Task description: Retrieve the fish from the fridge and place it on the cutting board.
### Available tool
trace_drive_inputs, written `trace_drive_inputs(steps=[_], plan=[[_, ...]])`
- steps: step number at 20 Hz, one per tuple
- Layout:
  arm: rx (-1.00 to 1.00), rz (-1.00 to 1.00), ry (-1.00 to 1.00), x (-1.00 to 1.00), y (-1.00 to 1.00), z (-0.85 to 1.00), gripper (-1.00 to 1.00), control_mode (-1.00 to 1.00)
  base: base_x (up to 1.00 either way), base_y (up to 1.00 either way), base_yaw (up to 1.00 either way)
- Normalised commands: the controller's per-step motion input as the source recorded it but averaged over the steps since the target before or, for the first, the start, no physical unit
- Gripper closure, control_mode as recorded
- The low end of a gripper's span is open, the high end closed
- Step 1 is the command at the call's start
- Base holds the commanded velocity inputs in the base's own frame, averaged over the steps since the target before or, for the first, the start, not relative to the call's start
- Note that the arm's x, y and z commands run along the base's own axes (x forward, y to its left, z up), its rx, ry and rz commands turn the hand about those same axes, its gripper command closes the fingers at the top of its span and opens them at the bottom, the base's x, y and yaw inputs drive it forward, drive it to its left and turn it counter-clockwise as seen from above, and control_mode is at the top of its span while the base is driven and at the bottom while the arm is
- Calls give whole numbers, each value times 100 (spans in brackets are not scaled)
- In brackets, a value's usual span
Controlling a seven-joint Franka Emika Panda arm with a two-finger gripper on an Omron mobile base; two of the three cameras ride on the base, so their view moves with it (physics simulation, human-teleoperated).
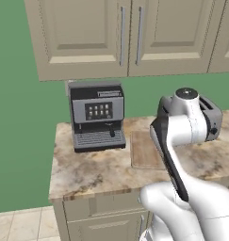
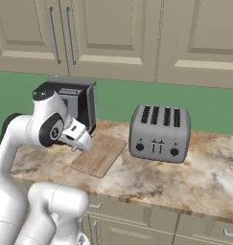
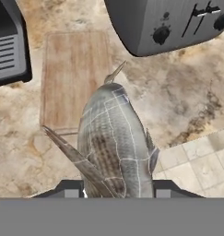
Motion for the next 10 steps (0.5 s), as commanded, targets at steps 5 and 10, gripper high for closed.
trace_drive_inputs(steps=[5, 10], plan=[[0, 0, 0, 61, -1, -26, 100, -100, 0, 0, 0], [0, 0, 0, 74, -8, -72, 100, -100, 0, 0, 0]])
